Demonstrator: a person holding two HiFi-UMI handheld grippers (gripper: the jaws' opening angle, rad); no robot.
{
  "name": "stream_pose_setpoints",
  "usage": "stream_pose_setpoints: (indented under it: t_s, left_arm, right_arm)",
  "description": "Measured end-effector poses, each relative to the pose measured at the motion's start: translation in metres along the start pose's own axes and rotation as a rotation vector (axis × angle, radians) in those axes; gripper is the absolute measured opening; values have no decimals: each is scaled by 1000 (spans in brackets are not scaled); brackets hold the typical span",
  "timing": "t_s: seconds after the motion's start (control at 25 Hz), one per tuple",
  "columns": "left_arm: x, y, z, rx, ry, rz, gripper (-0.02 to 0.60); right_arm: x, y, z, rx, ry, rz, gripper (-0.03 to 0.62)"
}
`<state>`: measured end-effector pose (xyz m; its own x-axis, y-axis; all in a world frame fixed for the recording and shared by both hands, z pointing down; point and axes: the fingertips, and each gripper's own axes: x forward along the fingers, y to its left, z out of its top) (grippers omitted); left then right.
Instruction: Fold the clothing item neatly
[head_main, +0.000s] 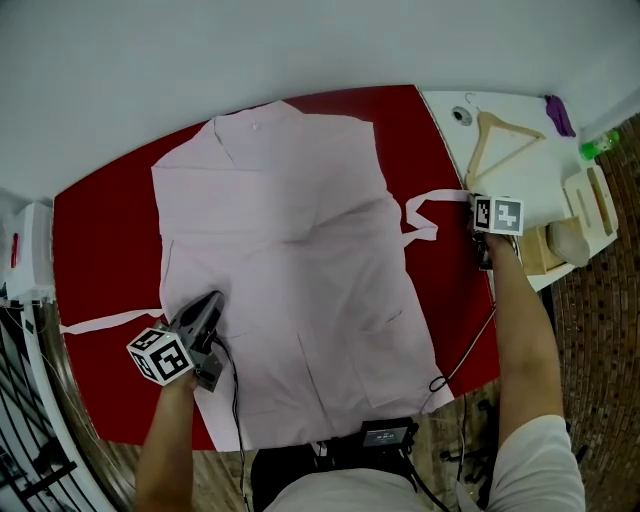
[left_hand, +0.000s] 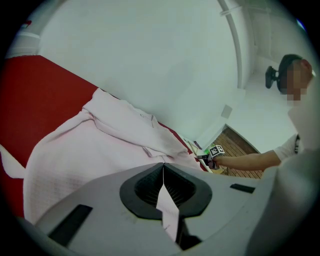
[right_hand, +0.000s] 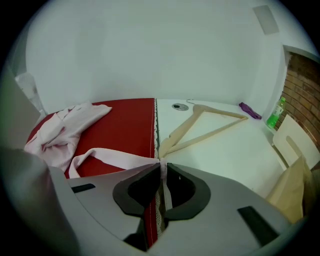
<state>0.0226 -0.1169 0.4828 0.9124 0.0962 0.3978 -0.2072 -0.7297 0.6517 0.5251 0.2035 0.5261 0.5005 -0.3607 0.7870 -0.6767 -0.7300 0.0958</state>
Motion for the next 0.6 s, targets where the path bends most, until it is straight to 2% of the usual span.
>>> stream_pose_setpoints:
  t_s: [0.24, 0.6]
  left_arm:
    - [0, -14, 4, 4, -13, -38, 8]
    - [6, -34, 5, 38, -13, -120, 8]
  right_arm:
    - [-30, 11, 23, -36, -105, -3, 40]
    - [-115, 92, 89, -169, -342, 150, 40]
